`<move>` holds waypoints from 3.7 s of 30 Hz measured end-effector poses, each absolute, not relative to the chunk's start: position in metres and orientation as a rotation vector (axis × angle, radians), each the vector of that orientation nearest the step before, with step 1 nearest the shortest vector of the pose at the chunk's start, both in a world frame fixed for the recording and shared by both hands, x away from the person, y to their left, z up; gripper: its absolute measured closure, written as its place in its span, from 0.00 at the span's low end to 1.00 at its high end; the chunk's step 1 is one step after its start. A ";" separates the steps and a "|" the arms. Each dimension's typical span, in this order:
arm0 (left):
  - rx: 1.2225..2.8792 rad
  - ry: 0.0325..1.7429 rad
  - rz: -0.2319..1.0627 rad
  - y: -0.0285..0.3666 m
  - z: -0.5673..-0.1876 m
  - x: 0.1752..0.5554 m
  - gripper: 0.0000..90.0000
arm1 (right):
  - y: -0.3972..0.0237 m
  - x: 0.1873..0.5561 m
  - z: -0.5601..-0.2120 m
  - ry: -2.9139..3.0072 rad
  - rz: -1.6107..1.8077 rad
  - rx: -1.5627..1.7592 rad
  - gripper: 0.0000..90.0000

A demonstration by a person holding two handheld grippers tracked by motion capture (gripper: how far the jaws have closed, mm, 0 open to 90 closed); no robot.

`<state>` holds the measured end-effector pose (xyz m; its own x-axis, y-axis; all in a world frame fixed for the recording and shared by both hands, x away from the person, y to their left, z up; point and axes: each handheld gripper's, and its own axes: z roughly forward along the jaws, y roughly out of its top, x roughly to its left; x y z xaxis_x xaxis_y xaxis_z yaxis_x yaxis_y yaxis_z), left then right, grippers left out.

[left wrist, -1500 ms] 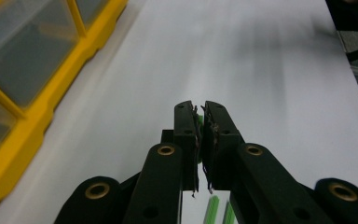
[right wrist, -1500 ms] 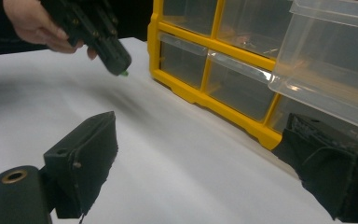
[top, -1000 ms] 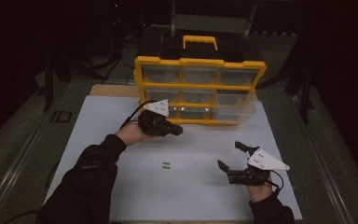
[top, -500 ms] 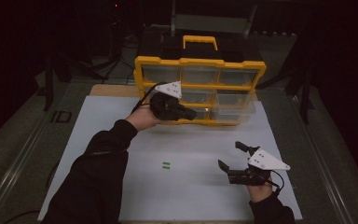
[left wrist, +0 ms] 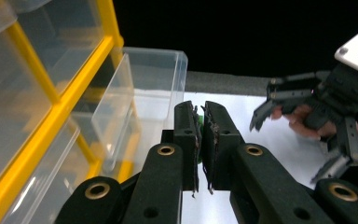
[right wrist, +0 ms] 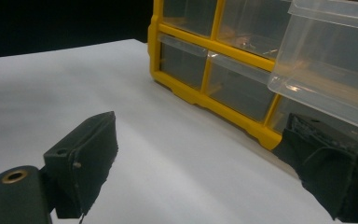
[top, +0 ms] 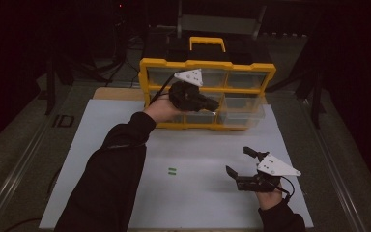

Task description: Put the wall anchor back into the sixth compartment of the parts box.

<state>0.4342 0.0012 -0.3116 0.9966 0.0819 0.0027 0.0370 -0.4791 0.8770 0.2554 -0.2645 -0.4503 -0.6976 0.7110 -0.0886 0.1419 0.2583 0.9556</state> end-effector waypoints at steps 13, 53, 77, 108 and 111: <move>2.056 0.091 0.045 -0.039 -0.302 0.451 0.93 | -0.266 0.257 -0.451 2.023 1.462 0.777 0.12; 2.235 0.319 0.070 -0.086 -0.325 0.471 0.47 | -0.271 0.256 -0.450 2.018 1.476 0.789 0.12; 2.221 0.247 0.024 -0.035 -0.315 0.447 0.00 | -0.267 0.255 -0.450 2.029 1.461 0.781 0.12; 2.229 0.253 0.036 0.056 -0.354 0.404 0.00 | -0.261 0.254 -0.450 2.035 1.464 0.767 0.12; 2.225 0.257 0.034 0.064 -0.361 0.401 0.00 | -0.261 0.254 -0.450 2.038 1.463 0.767 0.12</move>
<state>0.4008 0.0644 -0.3612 0.9782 0.1967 -0.0659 0.1731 -0.5988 0.7820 0.2544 -0.2608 -0.4500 -0.7090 0.7006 -0.0804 0.1482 0.2595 0.9543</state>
